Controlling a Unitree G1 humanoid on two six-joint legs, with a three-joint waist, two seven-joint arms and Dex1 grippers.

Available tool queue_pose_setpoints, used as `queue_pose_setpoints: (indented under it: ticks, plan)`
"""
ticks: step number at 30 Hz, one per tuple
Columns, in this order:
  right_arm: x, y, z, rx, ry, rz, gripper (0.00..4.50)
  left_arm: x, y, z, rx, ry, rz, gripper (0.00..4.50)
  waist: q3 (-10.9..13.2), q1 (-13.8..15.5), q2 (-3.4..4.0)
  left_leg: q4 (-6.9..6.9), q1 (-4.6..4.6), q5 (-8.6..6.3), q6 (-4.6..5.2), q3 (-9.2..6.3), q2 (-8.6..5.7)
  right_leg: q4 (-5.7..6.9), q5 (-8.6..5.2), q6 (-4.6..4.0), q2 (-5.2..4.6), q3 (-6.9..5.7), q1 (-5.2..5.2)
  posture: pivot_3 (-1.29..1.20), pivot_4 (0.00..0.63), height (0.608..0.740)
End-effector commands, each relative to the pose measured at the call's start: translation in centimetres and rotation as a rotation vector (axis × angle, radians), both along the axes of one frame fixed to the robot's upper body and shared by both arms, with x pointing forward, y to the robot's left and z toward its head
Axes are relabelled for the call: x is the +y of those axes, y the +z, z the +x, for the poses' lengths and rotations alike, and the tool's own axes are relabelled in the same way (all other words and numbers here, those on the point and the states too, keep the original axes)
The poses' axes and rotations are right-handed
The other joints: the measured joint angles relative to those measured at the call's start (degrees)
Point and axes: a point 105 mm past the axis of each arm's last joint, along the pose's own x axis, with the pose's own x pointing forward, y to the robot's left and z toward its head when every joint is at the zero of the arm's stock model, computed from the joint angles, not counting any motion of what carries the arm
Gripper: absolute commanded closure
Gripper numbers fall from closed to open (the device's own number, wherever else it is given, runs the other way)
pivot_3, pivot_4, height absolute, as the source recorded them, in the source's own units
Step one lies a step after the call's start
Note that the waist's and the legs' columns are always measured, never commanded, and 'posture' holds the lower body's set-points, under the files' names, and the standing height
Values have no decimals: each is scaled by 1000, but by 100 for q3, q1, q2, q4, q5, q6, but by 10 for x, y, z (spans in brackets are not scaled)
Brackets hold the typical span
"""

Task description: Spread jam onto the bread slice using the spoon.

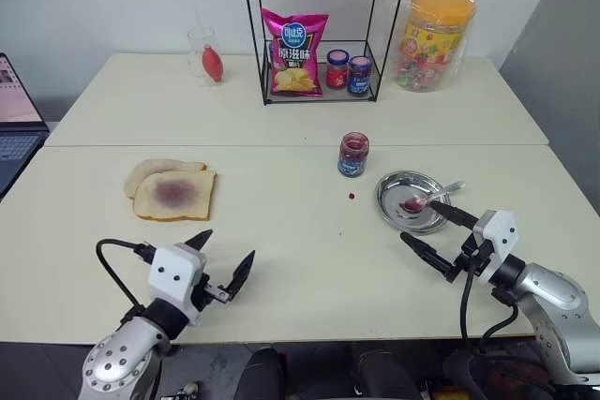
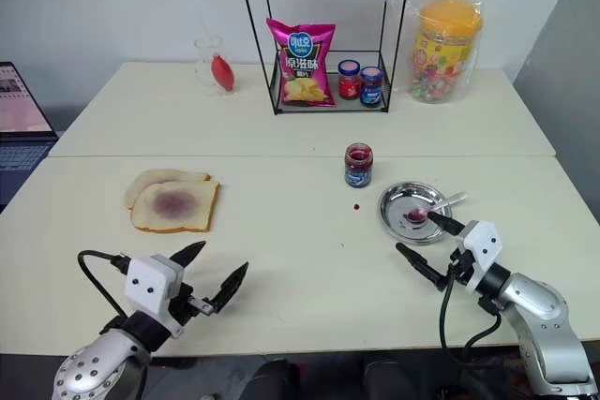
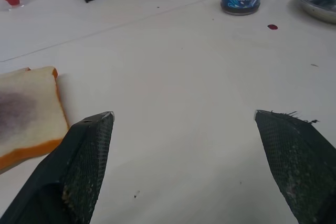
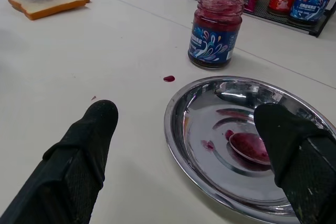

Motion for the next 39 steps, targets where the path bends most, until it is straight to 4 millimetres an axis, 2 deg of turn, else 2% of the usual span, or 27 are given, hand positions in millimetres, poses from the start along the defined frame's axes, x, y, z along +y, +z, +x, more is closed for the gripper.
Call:
queue_pose_setpoints:
  ticks: [1,8,15,18,23,25,30,33,39]
  plan:
    - [-1,13,3,-56,-13,10,0,-3,9,-1,-46,-21,16,53,0,-1,0,0,0,0,0,0,0,0,0,0,0,1,0,0,150,740]
    - [-5,11,7,-41,-65,-6,0,0,8,-1,-49,13,59,53,0,2,0,0,0,0,0,0,0,0,0,0,0,0,0,0,150,740]
    - [-6,11,9,-33,-61,15,0,3,16,1,-88,37,49,53,0,2,0,0,0,0,0,0,0,0,0,0,0,0,0,0,150,740]
    - [-5,11,8,-45,-53,17,0,-2,19,-1,-94,-22,34,53,0,2,0,0,-1,0,0,0,0,0,0,0,0,0,0,0,150,740]
    - [2,10,8,-65,-27,-3,0,8,15,-3,-111,37,117,53,0,-1,0,0,0,0,0,1,0,0,0,0,0,0,0,0,150,740]
    - [6,12,9,-76,-13,1,0,10,19,-5,-133,49,75,53,0,-3,0,0,0,0,0,1,0,0,0,0,0,1,0,0,150,740]
    - [25,24,14,-111,66,12,0,41,32,-4,-241,245,12,53,0,0,-1,0,0,0,0,4,1,0,0,0,-1,4,-2,0,150,740]
    - [44,36,17,-126,148,21,0,72,25,3,-207,445,-84,53,0,-1,1,1,2,0,0,3,1,1,1,2,0,2,0,0,150,740]
    - [84,48,18,-12,329,-7,0,110,24,19,-192,665,-287,53,2,5,-7,4,-2,0,0,-7,-2,2,22,38,4,-5,2,0,150,740]
